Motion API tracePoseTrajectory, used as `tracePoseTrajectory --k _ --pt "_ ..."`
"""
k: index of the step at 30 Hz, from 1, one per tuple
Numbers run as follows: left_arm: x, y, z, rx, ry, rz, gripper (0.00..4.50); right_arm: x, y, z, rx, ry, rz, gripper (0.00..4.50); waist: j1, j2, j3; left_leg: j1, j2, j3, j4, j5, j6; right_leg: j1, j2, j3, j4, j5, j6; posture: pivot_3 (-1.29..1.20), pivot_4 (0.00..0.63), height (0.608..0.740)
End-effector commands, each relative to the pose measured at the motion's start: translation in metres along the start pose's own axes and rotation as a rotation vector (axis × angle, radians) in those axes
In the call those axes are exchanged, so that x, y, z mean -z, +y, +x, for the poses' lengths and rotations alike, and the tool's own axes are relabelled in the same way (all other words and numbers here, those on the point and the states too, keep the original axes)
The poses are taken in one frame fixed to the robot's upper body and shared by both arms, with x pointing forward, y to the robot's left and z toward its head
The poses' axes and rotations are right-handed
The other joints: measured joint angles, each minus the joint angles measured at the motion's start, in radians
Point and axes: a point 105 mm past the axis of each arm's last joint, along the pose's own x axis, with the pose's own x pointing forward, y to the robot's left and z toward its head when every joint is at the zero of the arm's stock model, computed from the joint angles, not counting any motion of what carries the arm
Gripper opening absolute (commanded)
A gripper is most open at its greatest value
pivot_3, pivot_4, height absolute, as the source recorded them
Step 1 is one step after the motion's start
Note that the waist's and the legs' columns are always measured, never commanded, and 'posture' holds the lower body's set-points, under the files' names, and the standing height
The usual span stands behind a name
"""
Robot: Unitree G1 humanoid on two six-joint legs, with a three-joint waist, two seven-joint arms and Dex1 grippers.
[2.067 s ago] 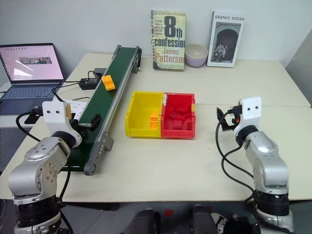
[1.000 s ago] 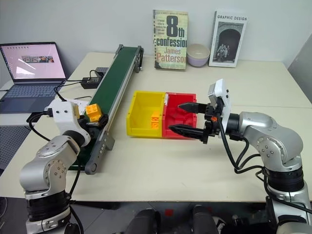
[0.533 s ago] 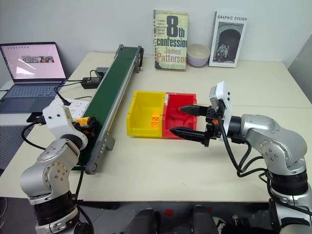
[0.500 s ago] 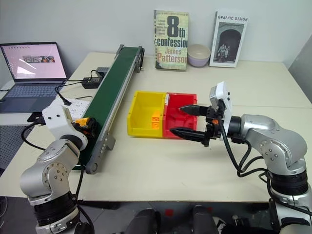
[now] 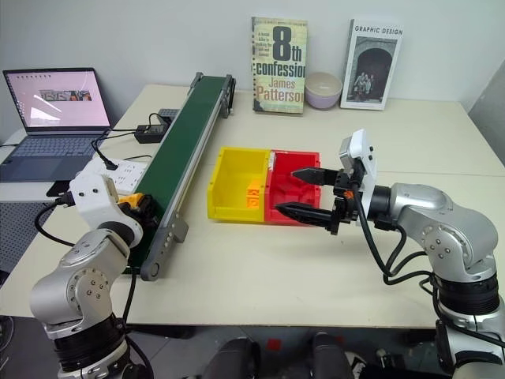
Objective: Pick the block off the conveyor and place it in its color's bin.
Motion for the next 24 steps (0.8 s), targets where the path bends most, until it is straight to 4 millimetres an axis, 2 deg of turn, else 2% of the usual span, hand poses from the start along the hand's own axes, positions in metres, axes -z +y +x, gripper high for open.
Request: tracePoseTrajectory --k 1,2,4,11,14,18,24 --pt "-0.047 -0.002 0.01 0.094 -0.093 0.094 1.55 -0.015 0.0 -0.006 0.036 -0.039 -0.064 4.5 0.0 0.0 0.0 0.0 0.0 0.0 0.0 0.0 0.0 0.0 0.0 0.0 0.0 0.0 0.0 0.0 0.15 0.74" --pt "-0.058 -0.012 0.012 0.173 -0.108 0.111 1.55 -0.016 0.0 -0.007 0.049 -0.043 -0.07 4.5 0.001 -0.001 0.0 0.0 0.0 0.0 0.0 0.0 0.0 0.0 0.001 -0.001 0.001 0.0 0.0 0.0 0.15 0.74" --pt "-0.068 -0.032 0.013 0.309 -0.112 0.146 1.55 -0.018 -0.001 -0.008 0.069 -0.048 -0.078 4.5 0.004 -0.001 0.001 -0.002 0.0 -0.003 0.001 0.0 0.0 -0.001 0.002 -0.003 0.001 0.0 -0.001 0.0 0.15 0.74" --pt "-0.08 -0.1 0.016 0.712 -0.092 0.303 1.55 -0.01 -0.004 -0.011 0.195 -0.009 -0.132 4.5 0.002 -0.001 0.0 -0.003 -0.003 0.002 -0.001 0.0 0.0 -0.001 -0.001 -0.001 -0.003 0.0 0.0 0.0 0.15 0.74" --pt "-0.077 -0.12 0.023 0.809 -0.079 0.364 1.55 -0.006 -0.003 -0.009 0.228 0.014 -0.154 4.5 0.003 -0.001 0.0 -0.003 -0.002 0.0 -0.001 0.0 0.0 -0.002 0.0 -0.001 -0.002 0.0 0.0 0.0 0.15 0.74" --pt "-0.063 -0.144 0.037 0.89 -0.065 0.389 1.55 0.0 0.0 -0.003 0.253 0.038 -0.165 4.5 -0.004 0.0 0.0 -0.002 -0.001 0.001 -0.002 0.0 0.0 -0.002 0.0 0.0 -0.001 0.0 0.0 0.0 0.15 0.74" --pt "-0.046 -0.164 0.05 0.942 -0.051 0.456 1.55 0.003 0.004 -0.002 0.285 0.042 -0.155 4.5 -0.007 0.0 0.0 -0.003 -0.001 0.001 -0.002 0.0 0.0 -0.003 0.001 -0.001 -0.001 0.0 0.0 0.0 0.15 0.74"
